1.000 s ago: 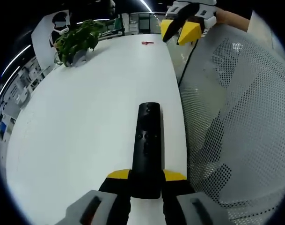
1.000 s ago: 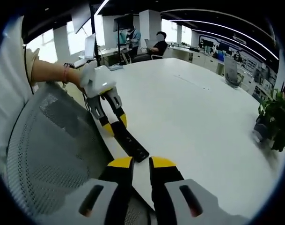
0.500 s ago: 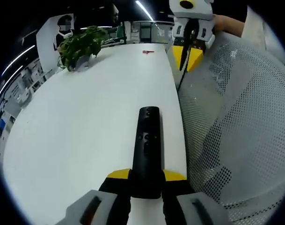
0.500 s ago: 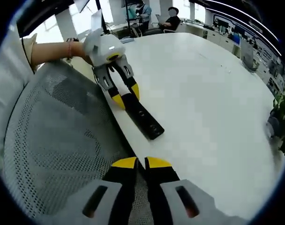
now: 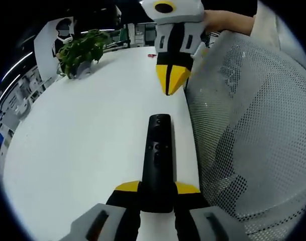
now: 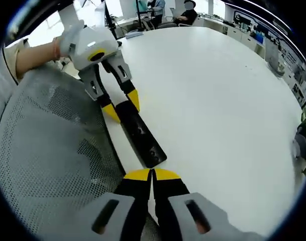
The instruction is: Press the specified remote control buttons in sequence, fully releasing each button before pressing the next.
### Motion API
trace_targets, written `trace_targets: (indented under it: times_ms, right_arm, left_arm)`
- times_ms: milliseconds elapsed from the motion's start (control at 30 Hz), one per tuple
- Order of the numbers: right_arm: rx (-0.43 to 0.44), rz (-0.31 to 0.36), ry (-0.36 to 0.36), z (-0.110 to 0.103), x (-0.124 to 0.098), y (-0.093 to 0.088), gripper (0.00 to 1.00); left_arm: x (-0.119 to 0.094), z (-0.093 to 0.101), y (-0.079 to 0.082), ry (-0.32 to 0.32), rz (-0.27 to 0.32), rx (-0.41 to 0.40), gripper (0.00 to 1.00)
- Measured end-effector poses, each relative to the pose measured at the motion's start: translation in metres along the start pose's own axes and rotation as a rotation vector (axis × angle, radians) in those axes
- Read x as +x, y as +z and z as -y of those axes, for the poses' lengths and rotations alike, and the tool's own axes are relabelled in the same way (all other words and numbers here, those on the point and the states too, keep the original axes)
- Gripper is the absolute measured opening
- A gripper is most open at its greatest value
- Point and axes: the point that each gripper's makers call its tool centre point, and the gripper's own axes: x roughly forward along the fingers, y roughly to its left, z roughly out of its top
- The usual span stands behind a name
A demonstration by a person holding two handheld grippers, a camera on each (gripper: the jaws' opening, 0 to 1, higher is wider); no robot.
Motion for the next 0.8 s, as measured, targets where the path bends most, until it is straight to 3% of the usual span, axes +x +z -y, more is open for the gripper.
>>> trace_targets:
  times_ms: [500,533,700,800]
  right_arm:
    - [-0.064,-0.02,0.022,-0.004,0.027,0.004,0.0]
    - [-0.075,-0.043,0.015,-0.003,0.028,-0.001,0.0]
    - [-0.04,-0.019,0.012,-0.002,0.026,0.002,0.0]
    - [-0.073,-0.028,-0.026,0.004,0.026,0.002,0.0]
  left_arm:
    - [0.002,-0.001,-0.002,-0.003,-0.006,0.0,0.24]
    - [0.002,-0.001,-0.002,-0.003,-0.006,0.0,0.24]
    - [0.002,-0.001,-0.002,-0.003,-0.006,0.0,0.24]
    - [0.001,-0.001,-0.002,-0.003,-0.006,-0.001,0.24]
